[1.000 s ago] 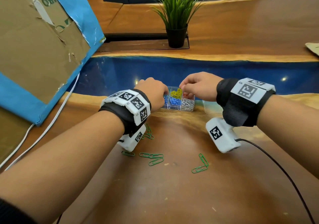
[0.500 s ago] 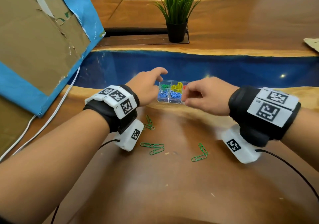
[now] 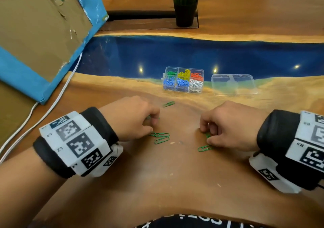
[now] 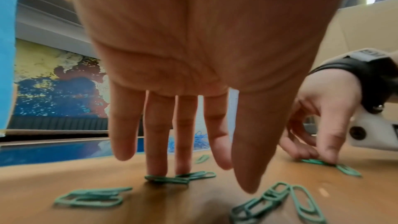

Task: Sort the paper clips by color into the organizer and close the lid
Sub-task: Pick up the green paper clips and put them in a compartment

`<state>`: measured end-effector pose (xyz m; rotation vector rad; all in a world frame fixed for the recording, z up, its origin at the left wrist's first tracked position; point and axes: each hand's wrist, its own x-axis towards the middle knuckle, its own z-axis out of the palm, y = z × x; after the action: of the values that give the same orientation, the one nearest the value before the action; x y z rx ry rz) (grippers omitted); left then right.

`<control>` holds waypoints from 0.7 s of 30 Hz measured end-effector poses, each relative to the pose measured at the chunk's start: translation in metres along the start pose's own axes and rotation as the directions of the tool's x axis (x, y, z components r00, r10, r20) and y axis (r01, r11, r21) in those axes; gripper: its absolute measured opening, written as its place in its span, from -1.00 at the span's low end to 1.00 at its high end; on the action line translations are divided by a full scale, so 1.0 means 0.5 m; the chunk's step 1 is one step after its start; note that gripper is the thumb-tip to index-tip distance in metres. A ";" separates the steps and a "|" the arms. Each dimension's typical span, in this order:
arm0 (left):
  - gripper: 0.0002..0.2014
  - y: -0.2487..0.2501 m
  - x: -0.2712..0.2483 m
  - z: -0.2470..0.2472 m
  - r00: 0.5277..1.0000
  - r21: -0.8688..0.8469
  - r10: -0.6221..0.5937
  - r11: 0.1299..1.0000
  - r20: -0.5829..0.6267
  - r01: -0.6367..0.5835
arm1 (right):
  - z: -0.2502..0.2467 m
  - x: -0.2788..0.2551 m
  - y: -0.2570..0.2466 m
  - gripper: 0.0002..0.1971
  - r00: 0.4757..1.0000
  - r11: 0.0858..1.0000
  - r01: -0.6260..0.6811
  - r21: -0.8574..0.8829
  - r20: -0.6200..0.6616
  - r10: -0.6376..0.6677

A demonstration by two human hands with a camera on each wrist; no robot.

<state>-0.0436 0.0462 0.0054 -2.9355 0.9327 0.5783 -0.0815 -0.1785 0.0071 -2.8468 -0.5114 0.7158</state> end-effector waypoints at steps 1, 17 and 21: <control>-0.91 0.002 -0.002 0.000 1.000 0.011 0.006 1.000 0.013 -0.006 | 0.002 0.003 -0.004 -0.85 1.000 1.000 0.006 -0.014 -0.010 -0.006; -0.91 0.039 0.010 0.003 1.000 0.119 -0.021 0.993 0.002 0.020 | -0.005 0.010 -0.007 -0.86 0.999 0.961 0.046 0.274 -0.013 -0.044; -0.92 0.026 0.012 -0.001 0.999 0.027 -0.024 0.999 -0.032 0.025 | 0.001 0.009 0.005 -0.69 0.999 0.892 -0.038 0.451 0.047 0.019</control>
<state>-0.0464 0.0320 0.0053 -2.9358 0.8982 0.5158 -0.0773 -0.1792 0.0042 -2.4102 -0.2626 0.7822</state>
